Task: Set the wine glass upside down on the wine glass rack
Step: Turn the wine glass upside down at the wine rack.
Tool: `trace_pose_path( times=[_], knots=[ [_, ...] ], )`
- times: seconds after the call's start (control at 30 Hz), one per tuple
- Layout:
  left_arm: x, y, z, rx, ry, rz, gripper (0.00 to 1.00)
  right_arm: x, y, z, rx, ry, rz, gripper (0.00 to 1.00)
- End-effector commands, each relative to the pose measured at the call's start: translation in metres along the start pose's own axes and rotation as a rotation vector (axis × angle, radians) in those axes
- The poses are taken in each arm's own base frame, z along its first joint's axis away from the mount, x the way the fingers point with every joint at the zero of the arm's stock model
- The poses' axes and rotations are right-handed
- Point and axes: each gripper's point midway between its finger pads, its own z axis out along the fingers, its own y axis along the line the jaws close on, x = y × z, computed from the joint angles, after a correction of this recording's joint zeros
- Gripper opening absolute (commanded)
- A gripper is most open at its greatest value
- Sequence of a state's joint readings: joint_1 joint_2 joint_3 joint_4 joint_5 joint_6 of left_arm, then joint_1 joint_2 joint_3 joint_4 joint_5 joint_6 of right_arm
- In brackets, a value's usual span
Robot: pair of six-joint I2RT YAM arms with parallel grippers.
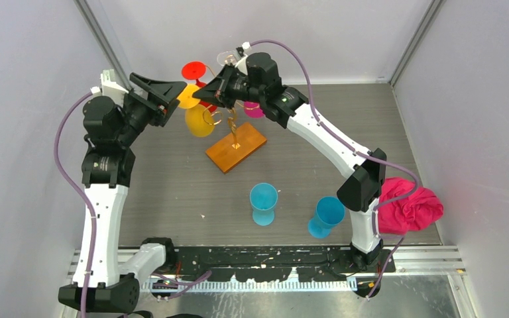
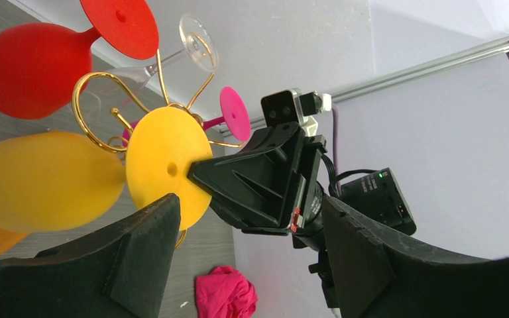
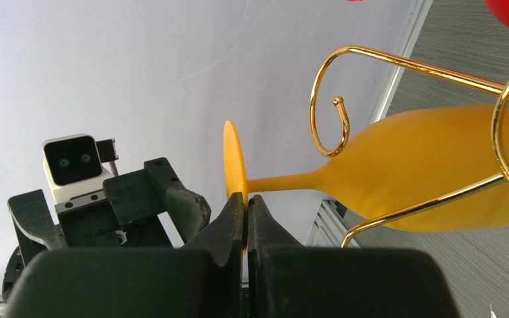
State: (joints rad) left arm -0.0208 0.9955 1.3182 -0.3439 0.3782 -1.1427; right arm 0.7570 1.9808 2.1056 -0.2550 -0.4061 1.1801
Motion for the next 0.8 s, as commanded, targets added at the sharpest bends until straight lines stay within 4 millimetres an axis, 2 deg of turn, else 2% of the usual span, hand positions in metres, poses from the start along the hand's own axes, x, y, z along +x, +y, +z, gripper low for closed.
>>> trace_pose_path(
  times=[0.0,0.07,0.13,0.33,0.67,0.77],
  knots=[
    [0.006,-0.013,-0.015,0.056,0.026,0.015,0.79,-0.013,0.034,-0.015,-0.088,-0.039,-0.049,0.01],
    [0.008,-0.011,-0.016,0.056,0.032,0.013,0.79,-0.015,0.031,-0.014,-0.081,-0.042,-0.047,0.01],
    [0.001,-0.008,-0.017,0.046,0.009,0.014,0.79,-0.015,0.028,-0.014,-0.074,-0.043,-0.046,0.01],
    [0.003,-0.009,-0.022,0.05,0.022,0.021,0.79,-0.02,0.027,-0.017,-0.06,-0.063,-0.058,0.01],
    [0.019,0.026,-0.007,0.013,0.067,-0.047,0.79,-0.023,0.028,-0.015,-0.069,-0.064,-0.054,0.01],
    [0.021,0.031,-0.003,0.011,0.074,-0.057,0.79,-0.026,0.025,-0.014,-0.062,-0.071,-0.052,0.01]
  ],
)
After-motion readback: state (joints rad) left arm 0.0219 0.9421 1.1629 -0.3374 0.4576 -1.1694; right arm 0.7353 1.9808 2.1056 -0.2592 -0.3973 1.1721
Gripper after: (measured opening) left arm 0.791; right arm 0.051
